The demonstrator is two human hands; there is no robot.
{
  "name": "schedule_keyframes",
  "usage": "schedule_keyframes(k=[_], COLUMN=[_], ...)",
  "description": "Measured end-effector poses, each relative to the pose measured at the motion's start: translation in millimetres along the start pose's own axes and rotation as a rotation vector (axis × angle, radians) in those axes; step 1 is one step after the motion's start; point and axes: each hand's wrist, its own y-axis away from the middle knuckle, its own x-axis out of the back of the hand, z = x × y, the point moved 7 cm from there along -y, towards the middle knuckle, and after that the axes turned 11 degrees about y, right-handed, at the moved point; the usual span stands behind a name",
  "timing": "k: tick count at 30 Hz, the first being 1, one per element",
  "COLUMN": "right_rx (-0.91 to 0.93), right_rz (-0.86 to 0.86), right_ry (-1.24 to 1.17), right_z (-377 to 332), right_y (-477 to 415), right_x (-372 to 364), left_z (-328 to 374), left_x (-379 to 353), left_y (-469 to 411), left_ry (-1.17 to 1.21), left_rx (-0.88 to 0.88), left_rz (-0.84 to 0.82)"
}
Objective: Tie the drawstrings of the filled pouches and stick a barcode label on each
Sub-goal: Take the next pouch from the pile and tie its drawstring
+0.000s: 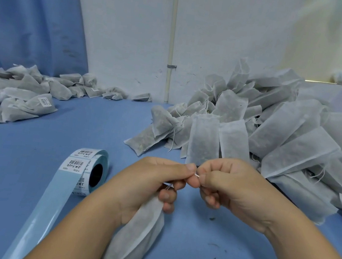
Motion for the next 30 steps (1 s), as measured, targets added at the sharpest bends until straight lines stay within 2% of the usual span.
schedule_keyframes(k=[9,15,17,23,26,30], right_rx=[-0.024,-0.037,-0.029,0.207,0.288,0.283], right_rz=[0.039,0.083,0.132,0.435,0.428,0.407], right_ry=[0.029,0.11,0.203,0.319,0.439,0.577], right_z=[4.1,2.3,0.1,-26.5,-35.9,-38.6], right_y=[-1.0,1.3,2.2,13.7,19.9,20.0], right_x=[6.0,9.0,11.6,17.5,7.0,-0.3], left_z=[-1.2,5.3,6.2,8.9,8.4,10.5], left_x=[9.3,6.5,7.3,8.1,10.4,12.3], left_y=[-1.9,-1.3,-1.5,-1.6,-2.2,-2.8], left_ry=[0.004,-0.039,-0.105,-0.228,-0.273,-0.338], left_rx=[-0.077,-0.178,-0.201,-0.248,-0.255,-0.28], left_rz=[0.19,0.214,0.248,0.287,0.313,0.332])
